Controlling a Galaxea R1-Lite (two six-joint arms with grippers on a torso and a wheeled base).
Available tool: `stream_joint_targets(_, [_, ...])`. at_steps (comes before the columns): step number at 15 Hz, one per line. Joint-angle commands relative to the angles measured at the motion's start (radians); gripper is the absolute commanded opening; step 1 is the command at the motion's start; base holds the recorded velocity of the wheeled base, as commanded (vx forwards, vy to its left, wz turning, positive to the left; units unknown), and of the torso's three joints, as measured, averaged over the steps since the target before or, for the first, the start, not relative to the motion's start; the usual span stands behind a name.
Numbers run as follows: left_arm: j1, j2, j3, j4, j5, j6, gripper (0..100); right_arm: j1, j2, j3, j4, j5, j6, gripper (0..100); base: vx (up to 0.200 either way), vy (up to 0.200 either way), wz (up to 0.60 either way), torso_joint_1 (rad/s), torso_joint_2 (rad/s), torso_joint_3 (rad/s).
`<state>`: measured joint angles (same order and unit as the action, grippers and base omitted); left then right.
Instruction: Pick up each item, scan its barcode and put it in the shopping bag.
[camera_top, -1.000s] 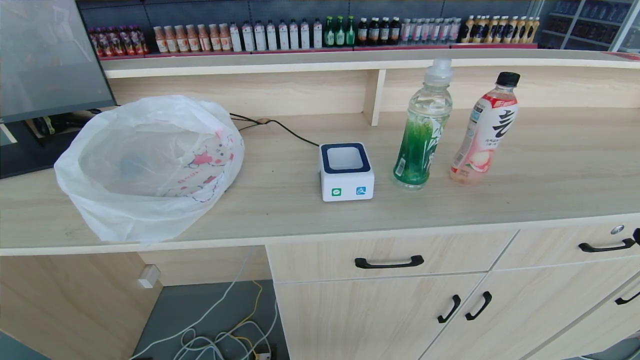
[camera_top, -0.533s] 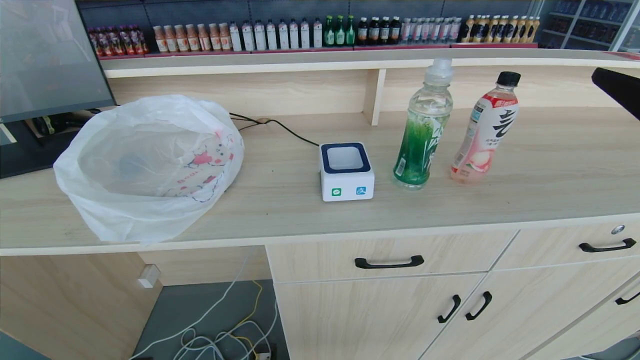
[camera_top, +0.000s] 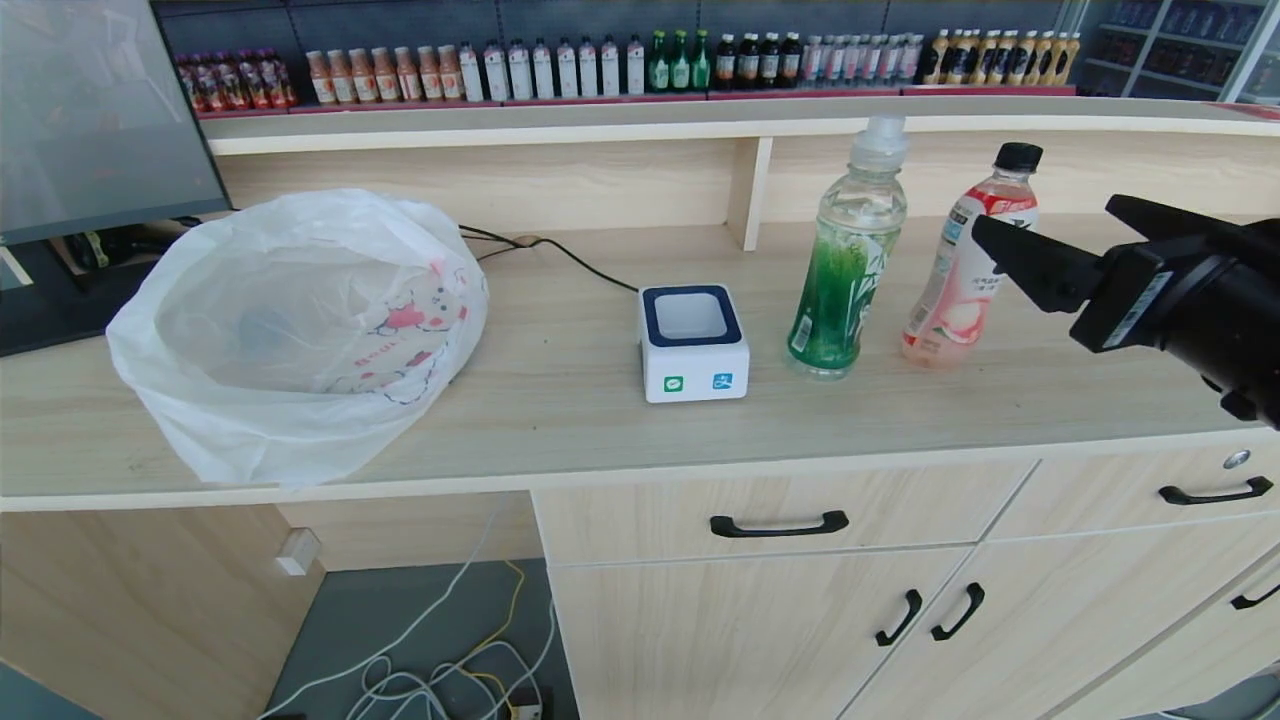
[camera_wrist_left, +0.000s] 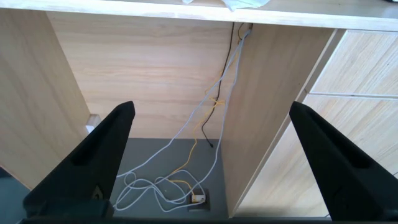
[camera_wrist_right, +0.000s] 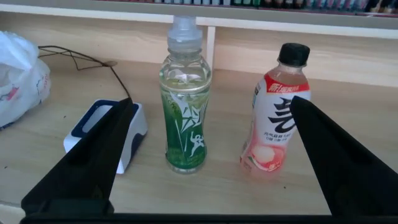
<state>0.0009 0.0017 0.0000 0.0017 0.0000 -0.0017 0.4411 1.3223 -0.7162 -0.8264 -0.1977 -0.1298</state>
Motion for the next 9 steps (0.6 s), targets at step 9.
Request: stream_joint_targets(9, [0.001, 0.000, 0.000, 0.000, 0.000, -0.001, 100, -0.008, 0.222, -0.063, -0.060, 0.003, 0.024, 100, 0.000, 0.000, 0.00, 0.000, 0.00, 0.000])
